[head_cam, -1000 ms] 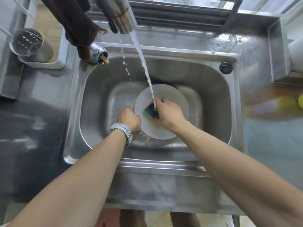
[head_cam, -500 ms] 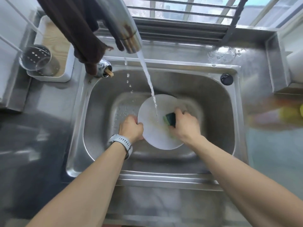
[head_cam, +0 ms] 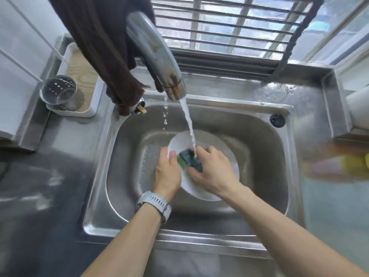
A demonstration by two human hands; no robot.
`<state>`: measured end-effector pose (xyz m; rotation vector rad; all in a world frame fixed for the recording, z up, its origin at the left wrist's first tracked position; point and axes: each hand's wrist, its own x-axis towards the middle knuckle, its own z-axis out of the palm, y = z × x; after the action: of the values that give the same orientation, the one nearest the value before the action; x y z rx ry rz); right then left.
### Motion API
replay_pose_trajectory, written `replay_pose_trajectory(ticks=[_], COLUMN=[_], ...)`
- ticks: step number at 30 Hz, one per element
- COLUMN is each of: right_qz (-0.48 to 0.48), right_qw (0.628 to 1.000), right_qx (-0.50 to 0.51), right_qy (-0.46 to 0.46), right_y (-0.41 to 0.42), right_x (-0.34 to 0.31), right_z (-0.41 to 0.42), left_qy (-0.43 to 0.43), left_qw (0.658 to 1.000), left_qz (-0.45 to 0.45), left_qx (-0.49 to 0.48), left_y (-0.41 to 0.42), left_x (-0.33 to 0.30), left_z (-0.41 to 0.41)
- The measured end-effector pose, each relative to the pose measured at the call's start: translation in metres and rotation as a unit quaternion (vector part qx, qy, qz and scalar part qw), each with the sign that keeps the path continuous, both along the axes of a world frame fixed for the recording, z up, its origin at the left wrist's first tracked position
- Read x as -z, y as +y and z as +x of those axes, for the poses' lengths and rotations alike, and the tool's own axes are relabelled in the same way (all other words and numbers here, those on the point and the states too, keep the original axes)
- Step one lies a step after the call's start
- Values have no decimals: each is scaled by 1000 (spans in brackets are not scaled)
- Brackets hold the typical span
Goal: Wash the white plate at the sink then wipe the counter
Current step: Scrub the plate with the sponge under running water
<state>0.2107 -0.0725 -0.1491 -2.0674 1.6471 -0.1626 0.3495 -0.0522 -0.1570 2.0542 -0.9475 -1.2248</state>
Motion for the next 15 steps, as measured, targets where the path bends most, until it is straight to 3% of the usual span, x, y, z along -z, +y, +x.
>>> replay_pose_trajectory(ticks=[5,8,11,15], right_qz=[11,0,-22,13], right_qw=[995,1000,1000,995], right_qx=[61,15,-14,72], right_qy=[75,18,-4,70], right_y=[-17,28,-3,-18], right_x=[-16,-24,-22,-24], right_z=[-30,-17,4,-36], left_qy=[-4,-5,-9,-14], left_qw=[999,998,998,997], left_qz=[-42,-44,-40,-62], left_qx=[-30,-37,-45,-51], left_y=[0,2,5,5], left_x=[-8,-9,-8,-9], left_z=[2,-2,-6,-2])
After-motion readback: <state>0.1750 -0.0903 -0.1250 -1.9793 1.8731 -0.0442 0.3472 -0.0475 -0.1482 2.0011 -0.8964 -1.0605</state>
